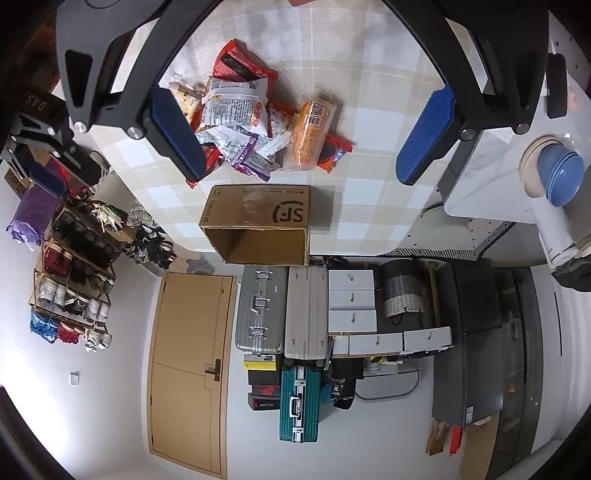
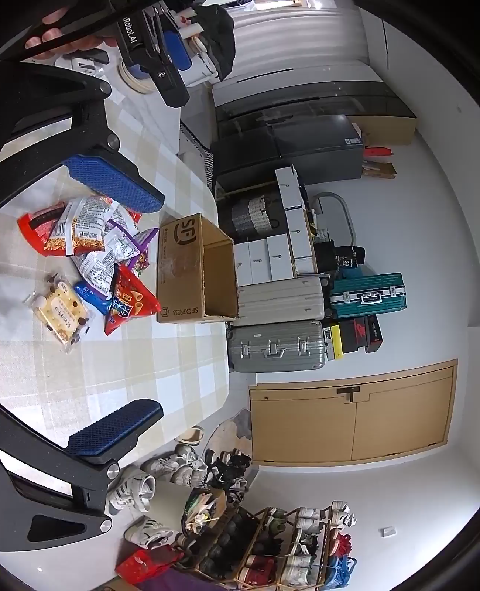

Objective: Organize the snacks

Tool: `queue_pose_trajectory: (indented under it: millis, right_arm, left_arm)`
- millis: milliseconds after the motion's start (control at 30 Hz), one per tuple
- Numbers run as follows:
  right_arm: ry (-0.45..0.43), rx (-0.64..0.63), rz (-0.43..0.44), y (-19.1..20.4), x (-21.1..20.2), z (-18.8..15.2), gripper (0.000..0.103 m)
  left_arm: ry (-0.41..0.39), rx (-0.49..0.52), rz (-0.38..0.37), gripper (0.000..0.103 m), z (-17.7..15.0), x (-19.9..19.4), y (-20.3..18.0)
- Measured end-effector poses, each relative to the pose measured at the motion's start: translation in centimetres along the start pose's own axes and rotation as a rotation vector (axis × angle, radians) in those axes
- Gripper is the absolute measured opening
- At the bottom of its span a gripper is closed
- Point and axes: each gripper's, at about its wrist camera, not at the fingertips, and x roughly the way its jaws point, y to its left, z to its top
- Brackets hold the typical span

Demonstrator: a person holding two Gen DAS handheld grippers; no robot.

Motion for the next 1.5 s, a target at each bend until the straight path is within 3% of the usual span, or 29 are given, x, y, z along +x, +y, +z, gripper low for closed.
queue_pose_trajectory:
  millis: [1500]
  right_arm:
    - [-0.014,0.005,0.013,-0.3,-0.3,0.0,0.103]
  left_arm:
    - [-0.036,0.004,-0.052,0.102,0.4,-1.1,0.2]
